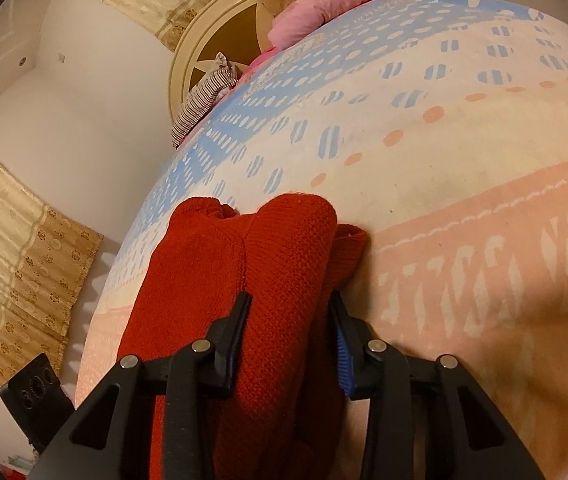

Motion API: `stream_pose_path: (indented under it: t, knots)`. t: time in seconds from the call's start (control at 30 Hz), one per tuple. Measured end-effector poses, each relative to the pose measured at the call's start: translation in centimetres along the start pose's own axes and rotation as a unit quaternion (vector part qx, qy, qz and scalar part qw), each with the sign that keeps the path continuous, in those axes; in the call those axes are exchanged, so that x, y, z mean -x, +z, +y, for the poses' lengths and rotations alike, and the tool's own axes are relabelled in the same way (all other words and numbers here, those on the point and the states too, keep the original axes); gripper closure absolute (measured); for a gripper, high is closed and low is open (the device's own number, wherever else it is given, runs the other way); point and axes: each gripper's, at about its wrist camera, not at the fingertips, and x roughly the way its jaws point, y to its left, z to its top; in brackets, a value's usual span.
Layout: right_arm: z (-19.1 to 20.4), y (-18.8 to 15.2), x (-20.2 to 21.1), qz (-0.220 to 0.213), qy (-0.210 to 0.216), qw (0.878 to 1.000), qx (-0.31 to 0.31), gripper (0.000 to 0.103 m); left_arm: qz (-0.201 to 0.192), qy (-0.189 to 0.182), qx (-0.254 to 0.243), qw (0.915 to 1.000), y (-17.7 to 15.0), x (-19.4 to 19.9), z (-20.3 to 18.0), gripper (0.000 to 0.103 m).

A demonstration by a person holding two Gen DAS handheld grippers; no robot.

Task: Fold small clothes

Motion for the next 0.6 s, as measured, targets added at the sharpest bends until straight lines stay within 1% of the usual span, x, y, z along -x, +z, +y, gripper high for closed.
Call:
stream_pose_path:
  t: [0.17, 0.33, 0.47, 0.6]
  knots:
    - [0.9, -0.2, -0.1, -0.007, -0.02, 0.999, 0.03, 0.068, -0.001, 0.01, -0.01, 0.9999, 0.1, 0.0, -0.3, 0.033]
    - [0.5, 0.0, -0.2, -0.004, -0.014, 1.0, 0.021, 0.068, 0.002, 0.012, -0.012, 0.9999, 0.2, -0.1, -0.4, 0.034]
    - [0.5, 0.0, -0.2, -0.005, -0.013, 1.0, 0.022, 0.068, 0.003, 0.021, -0.022, 0.9995, 0.2, 0.0, -0.7, 0.038]
    - [1.1, -0.4, 0.3, -0.018, -0.02, 0.999, 0.045, 0.072, 0.003, 0.032, -0.035, 0.9989, 0.2, 0.1, -1.3, 0.043]
